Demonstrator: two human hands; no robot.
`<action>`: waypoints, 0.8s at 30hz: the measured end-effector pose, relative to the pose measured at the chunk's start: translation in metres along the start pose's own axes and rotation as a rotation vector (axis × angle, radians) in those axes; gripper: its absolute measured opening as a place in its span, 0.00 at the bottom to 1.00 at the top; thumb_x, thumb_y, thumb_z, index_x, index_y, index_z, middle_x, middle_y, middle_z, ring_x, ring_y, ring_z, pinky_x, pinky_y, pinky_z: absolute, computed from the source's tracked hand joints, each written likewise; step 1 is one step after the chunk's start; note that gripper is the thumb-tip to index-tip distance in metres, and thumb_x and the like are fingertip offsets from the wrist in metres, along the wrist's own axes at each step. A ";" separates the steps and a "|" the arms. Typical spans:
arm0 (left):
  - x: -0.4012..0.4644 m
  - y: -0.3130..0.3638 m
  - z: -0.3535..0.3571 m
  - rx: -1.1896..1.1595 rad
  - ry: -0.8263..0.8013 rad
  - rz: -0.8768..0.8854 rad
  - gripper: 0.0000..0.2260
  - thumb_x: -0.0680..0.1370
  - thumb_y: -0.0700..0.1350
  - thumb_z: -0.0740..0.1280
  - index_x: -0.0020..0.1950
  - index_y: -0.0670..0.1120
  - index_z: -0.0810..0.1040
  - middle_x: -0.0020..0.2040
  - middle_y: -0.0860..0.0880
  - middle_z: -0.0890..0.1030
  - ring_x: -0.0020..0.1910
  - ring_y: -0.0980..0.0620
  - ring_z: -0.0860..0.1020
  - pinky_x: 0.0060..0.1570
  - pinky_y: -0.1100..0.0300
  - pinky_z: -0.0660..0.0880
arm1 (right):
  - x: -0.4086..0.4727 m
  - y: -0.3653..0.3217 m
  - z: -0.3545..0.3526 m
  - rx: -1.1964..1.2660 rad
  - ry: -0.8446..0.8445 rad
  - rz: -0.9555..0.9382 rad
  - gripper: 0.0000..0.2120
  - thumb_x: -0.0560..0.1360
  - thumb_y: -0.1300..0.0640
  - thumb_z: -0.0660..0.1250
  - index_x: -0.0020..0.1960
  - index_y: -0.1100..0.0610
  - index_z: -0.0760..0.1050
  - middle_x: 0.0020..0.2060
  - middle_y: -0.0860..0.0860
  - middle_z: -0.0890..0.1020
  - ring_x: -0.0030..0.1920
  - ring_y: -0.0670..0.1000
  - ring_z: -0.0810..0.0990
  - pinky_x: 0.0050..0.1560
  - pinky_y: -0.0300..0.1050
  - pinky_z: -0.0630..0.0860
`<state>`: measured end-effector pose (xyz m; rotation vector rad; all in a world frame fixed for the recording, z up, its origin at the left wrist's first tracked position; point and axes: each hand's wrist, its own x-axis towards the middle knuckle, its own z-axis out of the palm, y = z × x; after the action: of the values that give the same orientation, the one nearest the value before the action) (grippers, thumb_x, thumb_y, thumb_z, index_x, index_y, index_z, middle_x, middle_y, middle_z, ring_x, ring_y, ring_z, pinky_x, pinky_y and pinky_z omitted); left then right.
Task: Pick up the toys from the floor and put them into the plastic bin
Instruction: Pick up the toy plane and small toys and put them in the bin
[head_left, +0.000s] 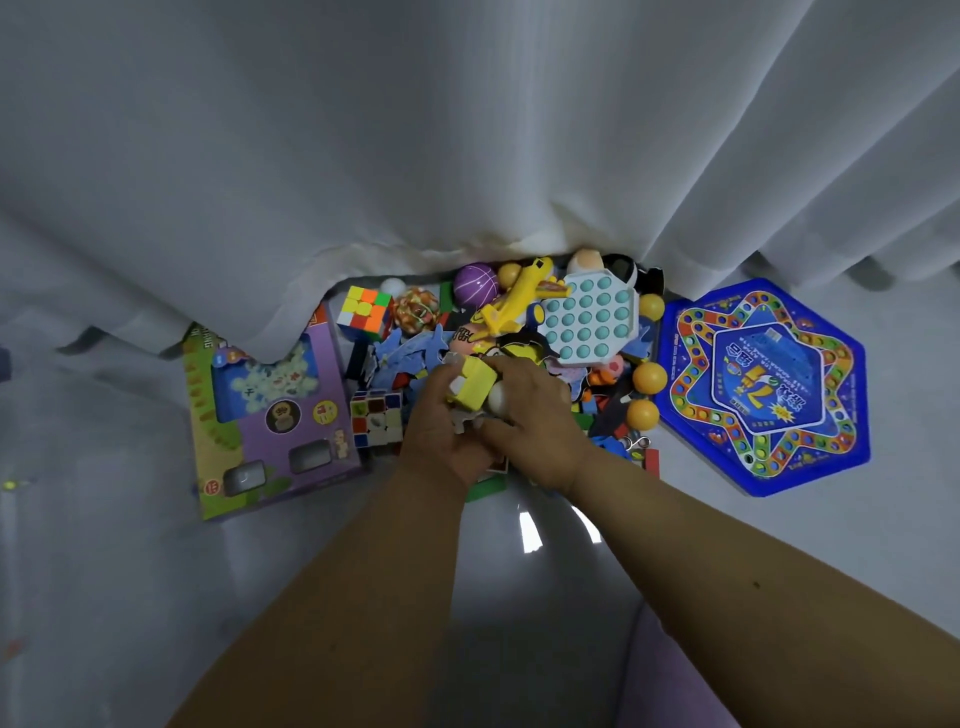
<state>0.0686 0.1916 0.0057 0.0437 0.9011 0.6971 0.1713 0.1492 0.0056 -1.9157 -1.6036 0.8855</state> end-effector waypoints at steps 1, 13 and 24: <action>0.000 0.001 0.000 -0.033 -0.007 0.004 0.14 0.80 0.50 0.57 0.57 0.42 0.76 0.48 0.41 0.81 0.41 0.43 0.83 0.42 0.48 0.80 | 0.000 -0.001 -0.002 0.049 0.006 -0.009 0.32 0.67 0.43 0.62 0.69 0.54 0.67 0.61 0.53 0.74 0.62 0.55 0.70 0.63 0.53 0.65; -0.005 0.028 -0.002 0.061 0.070 -0.040 0.08 0.74 0.39 0.67 0.52 0.42 0.77 0.49 0.40 0.81 0.47 0.40 0.81 0.39 0.45 0.81 | 0.043 -0.001 -0.035 0.451 0.520 0.434 0.09 0.76 0.55 0.59 0.38 0.56 0.71 0.37 0.52 0.77 0.40 0.50 0.75 0.45 0.49 0.75; 0.025 0.067 0.016 0.670 0.140 -0.100 0.22 0.76 0.42 0.69 0.69 0.47 0.71 0.64 0.44 0.74 0.49 0.47 0.79 0.32 0.58 0.80 | 0.112 -0.006 -0.027 0.593 -0.020 0.941 0.19 0.73 0.47 0.68 0.55 0.59 0.68 0.49 0.58 0.74 0.39 0.55 0.74 0.27 0.38 0.67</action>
<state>0.0549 0.2619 0.0199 0.5463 1.2316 0.2827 0.1991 0.2615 0.0091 -2.1359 -0.2619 1.5096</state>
